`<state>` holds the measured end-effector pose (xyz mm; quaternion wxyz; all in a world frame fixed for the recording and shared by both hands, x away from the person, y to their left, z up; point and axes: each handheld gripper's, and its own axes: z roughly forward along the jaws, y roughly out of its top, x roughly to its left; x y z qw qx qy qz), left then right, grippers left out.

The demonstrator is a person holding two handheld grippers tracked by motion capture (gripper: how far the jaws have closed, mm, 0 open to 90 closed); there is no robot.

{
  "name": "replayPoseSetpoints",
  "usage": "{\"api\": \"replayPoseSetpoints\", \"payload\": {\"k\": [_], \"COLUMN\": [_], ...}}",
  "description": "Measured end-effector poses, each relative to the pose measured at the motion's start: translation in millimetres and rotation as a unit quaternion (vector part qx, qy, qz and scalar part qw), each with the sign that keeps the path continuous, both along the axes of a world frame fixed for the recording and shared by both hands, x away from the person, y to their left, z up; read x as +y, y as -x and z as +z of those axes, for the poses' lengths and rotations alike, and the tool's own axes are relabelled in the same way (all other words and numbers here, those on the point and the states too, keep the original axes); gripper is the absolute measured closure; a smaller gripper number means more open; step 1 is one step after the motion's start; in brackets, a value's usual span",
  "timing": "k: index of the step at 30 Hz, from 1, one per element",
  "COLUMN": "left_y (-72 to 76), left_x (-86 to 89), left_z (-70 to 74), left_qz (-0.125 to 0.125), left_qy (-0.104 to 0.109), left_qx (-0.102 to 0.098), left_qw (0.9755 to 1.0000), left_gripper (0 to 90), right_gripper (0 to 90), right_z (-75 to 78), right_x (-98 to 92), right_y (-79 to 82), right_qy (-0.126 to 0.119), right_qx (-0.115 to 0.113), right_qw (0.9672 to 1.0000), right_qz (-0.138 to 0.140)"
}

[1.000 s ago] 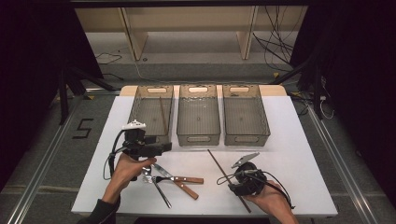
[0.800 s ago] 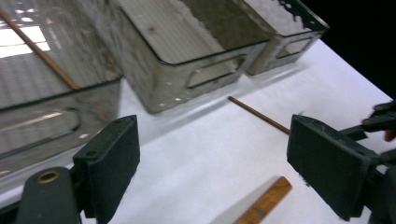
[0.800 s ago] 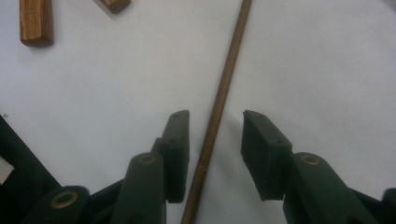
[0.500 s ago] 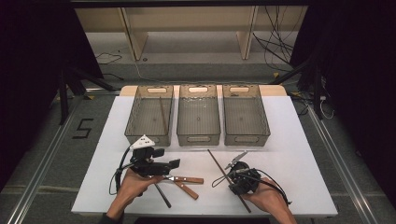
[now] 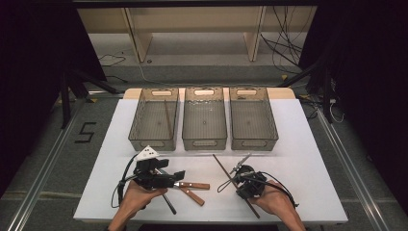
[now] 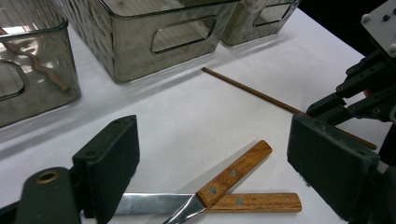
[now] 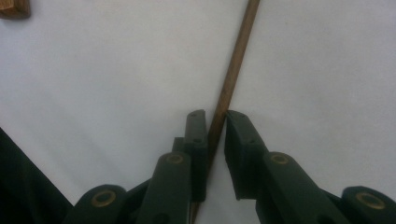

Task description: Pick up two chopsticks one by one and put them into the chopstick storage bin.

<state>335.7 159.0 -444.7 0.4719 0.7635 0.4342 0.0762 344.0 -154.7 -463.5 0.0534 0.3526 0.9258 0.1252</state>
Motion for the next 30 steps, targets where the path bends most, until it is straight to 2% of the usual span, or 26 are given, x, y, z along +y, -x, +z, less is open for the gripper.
{"api": "replayPoseSetpoints", "payload": {"k": [3, 9, 12, 19, 22, 24, 28, 30], "left_y": [-0.1, -0.2, -0.4, -1.6, -1.5, -0.6, 0.6, 0.7], "left_x": [0.1, -0.7, -1.7, -4.4, -7.8, -10.9, -16.4, -18.9], "left_z": [-0.4, -0.5, -1.0, -3.9, -4.3, -3.8, -2.9, -2.1], "left_qz": [0.002, -0.002, -0.002, 0.006, 0.001, -0.006, -0.014, -0.016], "left_qy": [0.001, 0.003, 0.003, 0.003, 0.017, 0.022, 0.03, 0.041], "left_qx": [0.001, 0.004, 0.006, 0.021, 0.031, 0.035, 0.042, 0.046], "left_qw": [1.0, 1.0, 1.0, 0.9997, 0.9994, 0.9991, 0.9986, 0.9979], "left_gripper": [16.6, 16.6, 16.6, 16.6, 16.9, 17.3, 18.7, 19.3], "right_gripper": [84.4, 85.0, 85.0, 85.1, 85.0, 85.0, 85.0, 85.1], "right_z": [0.4, 0.5, 1.7, 14.5, 21.6, 25.4, 31.4, 34.4], "right_x": [-1.0, -2.7, -3.5, -8.9, -10.6, -11.2, -8.3, -6.2], "right_y": [-2.3, -3.6, -3.6, -2.2, -1.6, -1.5, 0.8, 2.4], "right_qy": [-0.003, -0.009, -0.009, -0.047, -0.078, -0.108, -0.14, -0.151], "right_qx": [0.004, 0.006, -0.003, -0.028, -0.044, -0.055, -0.077, -0.086], "right_qw": [1.0, 0.9999, 1.0, 0.9985, 0.996, 0.9927, 0.9872, 0.9848], "right_qz": [0.002, 0.001, -0.002, 0.002, 0.001, -0.002, -0.003, -0.003]}}
